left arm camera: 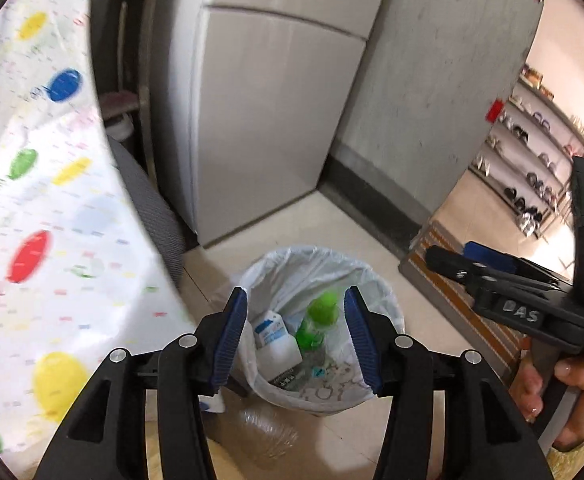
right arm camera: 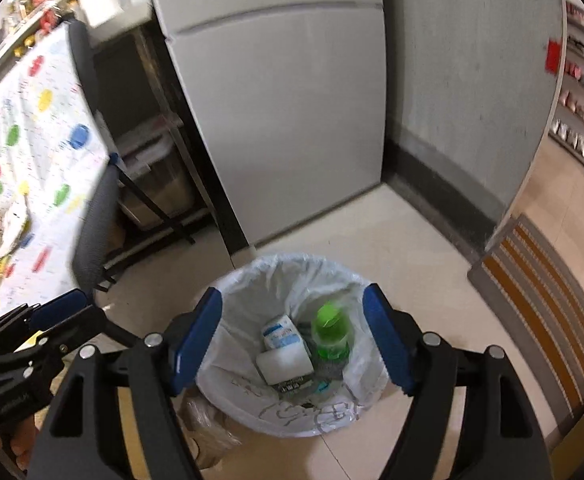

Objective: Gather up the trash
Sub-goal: 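Carry the towel and bottle to the trash bin and release both, then return both tools to the chair seat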

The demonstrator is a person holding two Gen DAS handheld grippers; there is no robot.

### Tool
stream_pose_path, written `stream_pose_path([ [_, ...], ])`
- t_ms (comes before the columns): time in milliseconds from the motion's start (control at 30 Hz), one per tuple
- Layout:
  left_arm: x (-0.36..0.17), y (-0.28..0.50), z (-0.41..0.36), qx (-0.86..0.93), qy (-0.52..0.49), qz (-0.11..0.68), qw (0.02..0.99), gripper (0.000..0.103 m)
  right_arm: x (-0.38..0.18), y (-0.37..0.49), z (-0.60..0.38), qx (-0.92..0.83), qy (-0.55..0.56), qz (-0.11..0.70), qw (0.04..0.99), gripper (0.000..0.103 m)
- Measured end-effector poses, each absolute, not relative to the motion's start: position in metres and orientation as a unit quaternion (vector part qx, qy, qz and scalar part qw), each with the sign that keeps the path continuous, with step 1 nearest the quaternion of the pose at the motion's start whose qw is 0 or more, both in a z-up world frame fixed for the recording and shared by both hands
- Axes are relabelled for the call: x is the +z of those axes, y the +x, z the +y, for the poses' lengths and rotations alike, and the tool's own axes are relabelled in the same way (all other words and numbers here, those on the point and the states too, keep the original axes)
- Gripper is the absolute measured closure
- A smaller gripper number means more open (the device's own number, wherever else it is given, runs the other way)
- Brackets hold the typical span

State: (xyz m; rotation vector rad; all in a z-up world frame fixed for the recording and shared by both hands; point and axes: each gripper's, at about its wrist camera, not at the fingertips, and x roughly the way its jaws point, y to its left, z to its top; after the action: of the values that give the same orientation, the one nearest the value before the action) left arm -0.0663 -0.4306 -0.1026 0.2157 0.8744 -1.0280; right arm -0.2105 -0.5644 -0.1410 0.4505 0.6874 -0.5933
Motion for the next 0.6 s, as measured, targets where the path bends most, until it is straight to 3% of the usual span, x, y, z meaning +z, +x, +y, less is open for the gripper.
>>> stream_pose_path([
  [267, -0.070, -0.051, -0.385, -0.460, 0.081, 0.376, 0.800, 0.049, -0.105, -0.207, -0.518, -0.259, 0.187, 0.313, 0.895, 0.031],
  [333, -0.066, -0.047, -0.373, -0.454, 0.082, 0.368, 0.807, 0.042, -0.103, -0.206, -0.509, -0.252, 0.183, 0.313, 0.897, 0.031],
  [533, -0.063, -0.025, -0.331, -0.418, 0.085, 0.381, 0.820, 0.041, -0.096, -0.186, -0.477, -0.213, 0.174, 0.316, 0.908, 0.031],
  [567, -0.063, -0.022, -0.322, -0.407, 0.090, 0.381, 0.825, 0.039, -0.093, -0.178, -0.470, -0.202, 0.167, 0.316, 0.912, 0.031],
  [600, -0.062, -0.018, -0.311, -0.396, 0.092, 0.379, 0.831, 0.029, -0.090, -0.170, -0.462, -0.192, 0.163, 0.316, 0.915, 0.031],
])
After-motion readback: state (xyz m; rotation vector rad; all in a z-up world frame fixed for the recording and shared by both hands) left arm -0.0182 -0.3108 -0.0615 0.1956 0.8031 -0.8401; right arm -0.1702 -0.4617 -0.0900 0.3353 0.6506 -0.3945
